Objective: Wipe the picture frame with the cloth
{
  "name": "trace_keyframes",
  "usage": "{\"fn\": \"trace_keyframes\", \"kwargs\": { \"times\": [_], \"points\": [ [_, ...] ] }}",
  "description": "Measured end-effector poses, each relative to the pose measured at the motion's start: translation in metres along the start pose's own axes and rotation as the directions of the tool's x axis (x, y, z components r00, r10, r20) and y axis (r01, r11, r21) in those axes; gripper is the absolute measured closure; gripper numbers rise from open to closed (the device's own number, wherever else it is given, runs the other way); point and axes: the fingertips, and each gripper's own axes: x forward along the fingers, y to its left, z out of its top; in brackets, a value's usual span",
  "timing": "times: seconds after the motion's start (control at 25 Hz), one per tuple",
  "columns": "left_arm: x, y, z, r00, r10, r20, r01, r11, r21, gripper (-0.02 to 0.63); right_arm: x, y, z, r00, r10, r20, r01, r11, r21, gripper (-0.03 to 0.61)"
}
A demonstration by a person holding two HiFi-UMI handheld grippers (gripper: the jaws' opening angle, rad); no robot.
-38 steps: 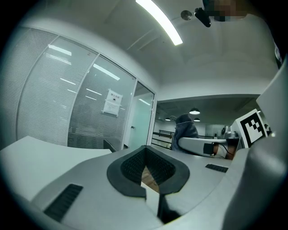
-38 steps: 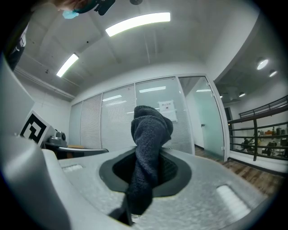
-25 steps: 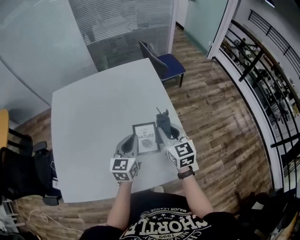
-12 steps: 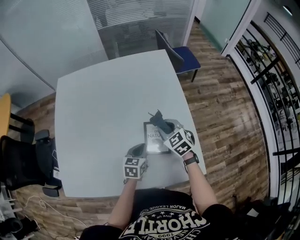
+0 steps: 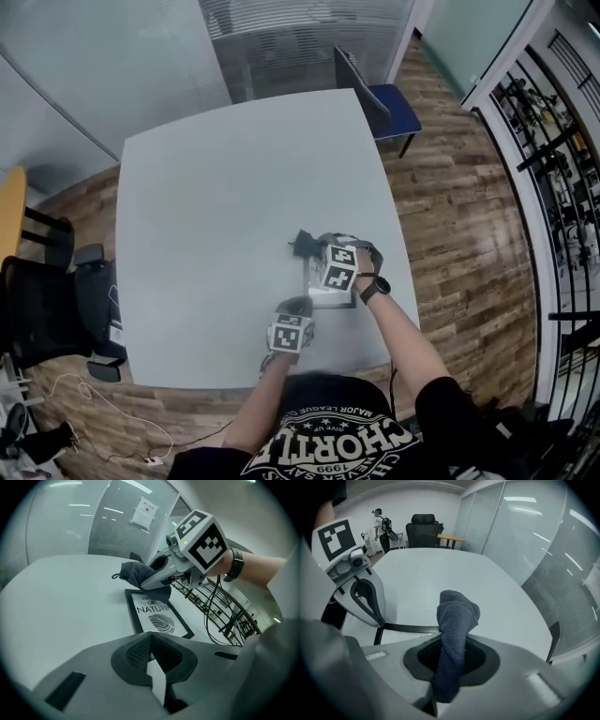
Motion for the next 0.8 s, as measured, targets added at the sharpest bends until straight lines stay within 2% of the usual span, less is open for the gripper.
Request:
{"fn": "trace_keyframes", "kwargs": {
  "times": [0.16,0.28,0.48,0.8],
  "points": [
    [0.01,0.008,-0.017,0.999,0.017,-0.052,-0.018,0.999,-0.027,0.607,0.024,0.002,-0.006,0.998,0.038,-0.049,-0.038,0.999,-0.003,0.505],
    [0.01,0.01,-0.018,0.998,0.028,-0.058,-0.03,0.999,-0.034,0.607,0.035,0.006,-0.017,0.995,0.047,-0.089,-0.049,0.999,-0.015,0.505],
    [0.012,0.011,-0.019,0.996,0.052,-0.067,-0.056,0.997,-0.054,0.607,0.029,0.004,-0.038,0.994,0.036,-0.102,-0.033,0.999,0.03,0.505],
    [0.014,0.006,-0.02,0.996,0.058,-0.069,-0.062,0.996,-0.058,0.607,0.0,0.0,-0.097,0.984,-0.018,-0.176,0.037,0.994,0.106,0.505]
  ]
}}
